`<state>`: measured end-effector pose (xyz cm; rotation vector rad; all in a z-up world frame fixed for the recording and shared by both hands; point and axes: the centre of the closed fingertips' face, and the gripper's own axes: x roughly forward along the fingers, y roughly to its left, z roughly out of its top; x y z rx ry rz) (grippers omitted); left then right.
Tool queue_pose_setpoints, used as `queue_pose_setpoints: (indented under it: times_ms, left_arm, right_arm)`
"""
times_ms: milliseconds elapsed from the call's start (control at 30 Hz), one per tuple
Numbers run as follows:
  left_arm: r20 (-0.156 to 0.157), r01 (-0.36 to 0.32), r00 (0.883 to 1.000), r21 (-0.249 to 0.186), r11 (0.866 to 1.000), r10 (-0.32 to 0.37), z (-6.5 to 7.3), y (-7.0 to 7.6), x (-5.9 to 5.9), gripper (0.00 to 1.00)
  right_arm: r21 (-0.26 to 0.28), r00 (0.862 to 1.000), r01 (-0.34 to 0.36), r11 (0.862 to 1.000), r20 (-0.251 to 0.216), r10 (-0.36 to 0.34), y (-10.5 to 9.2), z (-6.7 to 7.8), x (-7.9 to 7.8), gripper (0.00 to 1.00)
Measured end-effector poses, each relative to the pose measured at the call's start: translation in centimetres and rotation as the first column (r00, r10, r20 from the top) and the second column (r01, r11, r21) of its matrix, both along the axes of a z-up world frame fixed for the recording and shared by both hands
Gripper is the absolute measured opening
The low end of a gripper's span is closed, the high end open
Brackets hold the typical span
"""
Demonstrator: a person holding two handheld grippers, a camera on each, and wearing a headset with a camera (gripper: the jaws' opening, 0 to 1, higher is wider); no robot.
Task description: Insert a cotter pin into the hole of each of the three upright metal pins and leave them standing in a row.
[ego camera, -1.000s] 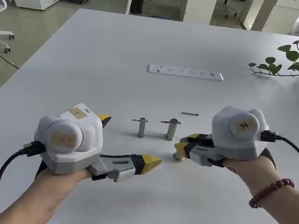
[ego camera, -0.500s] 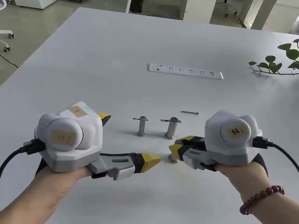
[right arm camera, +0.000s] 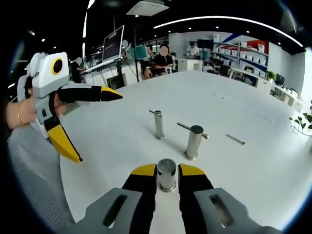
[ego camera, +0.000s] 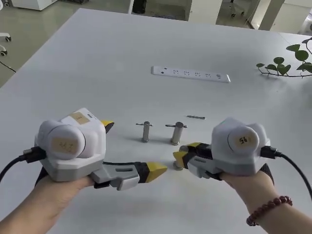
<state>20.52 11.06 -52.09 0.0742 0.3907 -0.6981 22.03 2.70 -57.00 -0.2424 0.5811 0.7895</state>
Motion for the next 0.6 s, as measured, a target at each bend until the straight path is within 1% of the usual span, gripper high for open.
queue_pose_setpoints:
  times_ms: [67, 233, 333, 400, 467, 500, 600]
  left_arm:
    - [0.000, -0.002, 1.000, 0.000, 1.000, 0.002, 0.0, 0.1, 0.0, 0.96]
    - [-0.003, -0.002, 1.000, 0.003, 1.000, 0.002, -0.1, 0.0, 0.0, 0.98]
    - [-0.003, -0.001, 1.000, 0.002, 1.000, 0.001, -0.1, 0.0, 0.0, 0.99]
    - [-0.004, -0.001, 1.000, 0.004, 1.000, 0.001, -0.2, 0.0, 0.0, 0.99]
    - [-0.003, -0.007, 1.000, 0.008, 1.000, 0.007, -0.2, 0.1, 0.1, 0.99]
    - [0.001, -0.007, 1.000, 0.012, 1.000, 0.007, -0.2, 0.1, 0.1, 0.99]
    - [0.000, -0.007, 1.000, 0.016, 1.000, 0.007, -0.3, 0.1, 0.1, 0.99]
  right_arm:
    - [0.021, 1.000, 0.003, 1.000, -0.005, -0.002, 0.1, 0.1, -0.1, 0.13]
    - [0.022, 1.000, -0.001, 1.000, -0.017, 0.002, -0.2, 0.3, -0.4, 0.16]
    - [0.038, 1.000, -0.009, 0.999, -0.027, 0.010, -0.6, 1.1, -0.4, 0.18]
    - [0.038, 1.000, -0.015, 0.999, -0.025, 0.016, -0.9, 1.6, -0.4, 0.19]
    - [0.042, 1.000, -0.002, 0.999, -0.016, 0.002, -1.5, 2.3, -0.1, 0.20]
    - [0.062, 1.000, 0.009, 0.998, -0.025, -0.007, -1.7, 2.6, 0.0, 0.22]
    - [0.080, 1.000, 0.015, 0.997, -0.019, -0.014, -2.3, 3.3, 0.2, 0.19]
